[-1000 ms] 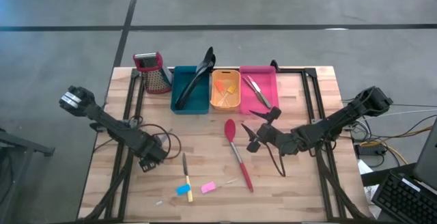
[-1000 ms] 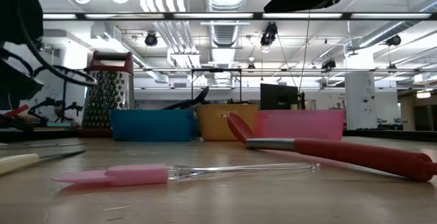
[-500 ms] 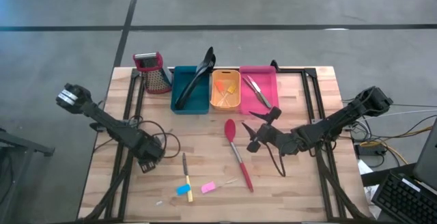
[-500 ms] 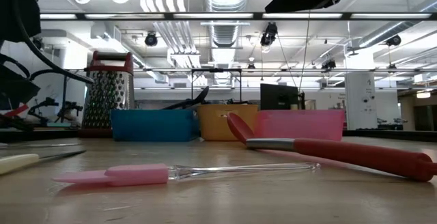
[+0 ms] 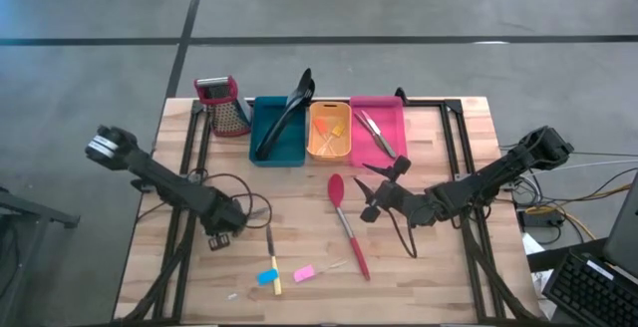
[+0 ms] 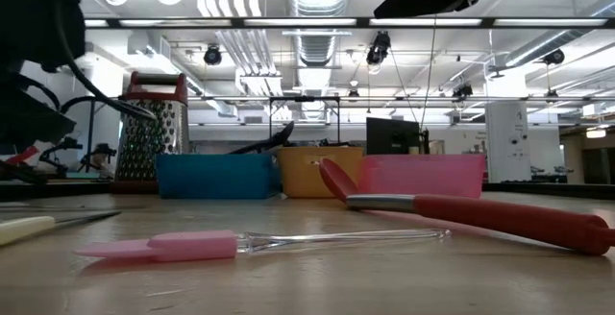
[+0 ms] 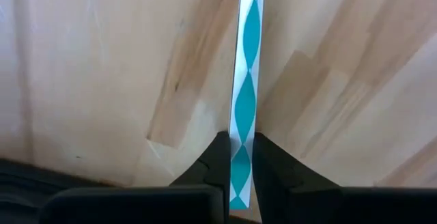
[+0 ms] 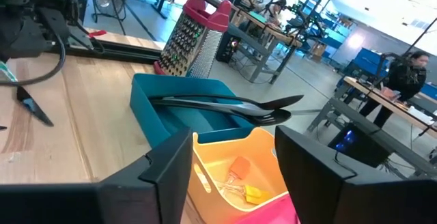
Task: Pick & Place Kitchen Items
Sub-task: Put the blue knife into the red bin
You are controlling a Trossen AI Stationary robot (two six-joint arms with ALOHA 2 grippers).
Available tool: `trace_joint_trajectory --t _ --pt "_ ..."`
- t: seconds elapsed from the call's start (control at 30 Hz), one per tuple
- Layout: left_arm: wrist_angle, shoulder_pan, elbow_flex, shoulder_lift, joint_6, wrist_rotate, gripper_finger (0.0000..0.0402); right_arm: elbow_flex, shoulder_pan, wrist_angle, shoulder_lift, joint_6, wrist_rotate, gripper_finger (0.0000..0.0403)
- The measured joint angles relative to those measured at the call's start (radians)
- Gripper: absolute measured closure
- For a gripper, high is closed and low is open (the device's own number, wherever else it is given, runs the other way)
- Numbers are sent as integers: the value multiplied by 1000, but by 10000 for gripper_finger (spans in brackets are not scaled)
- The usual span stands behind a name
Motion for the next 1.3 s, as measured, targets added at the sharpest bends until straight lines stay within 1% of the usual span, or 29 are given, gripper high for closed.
trace_joint_trajectory --t 0.03,0.13,0.27,0.47,0.5,0.6,0.73,0.77,0.83,0.93,1.03,1.1,1.23,1.3 --pt "-6 8 13 3 25 -13 365 0 0 0 0 0 0 204" --pt "4 37 78 1 95 -103 365 0 0 0 0 -3 0 209" --pt "-57 75 168 1 209 -158 365 0 0 -3 0 -3 0 215" --pt "-80 119 304 1 390 -355 365 0 0 -4 0 -3 0 224" --pt "-75 125 324 1 414 -402 365 0 0 -5 0 -3 0 226" --pt "-74 137 366 0 455 -591 365 0 0 -7 0 -3 0 231" --pt "60 148 391 0 461 -934 365 0 0 -7 0 -3 0 239" --pt "107 153 392 0 470 -993 365 0 0 -7 0 -3 0 241" --pt "238 165 391 0 527 -1043 365 0 0 -7 0 -3 0 246" --pt "476 189 390 1 651 -1039 365 0 0 -7 0 -2 0 253" --pt "694 218 390 5 779 -988 365 0 0 -7 0 1 -2 260" --pt "808 240 390 5 855 -900 365 0 0 -6 0 1 -11 265" --pt "972 288 387 5 951 -641 365 1 0 13 0 -4 -15 276" --pt "1041 313 379 5 980 -530 365 1 -2 34 0 -15 -40 281"
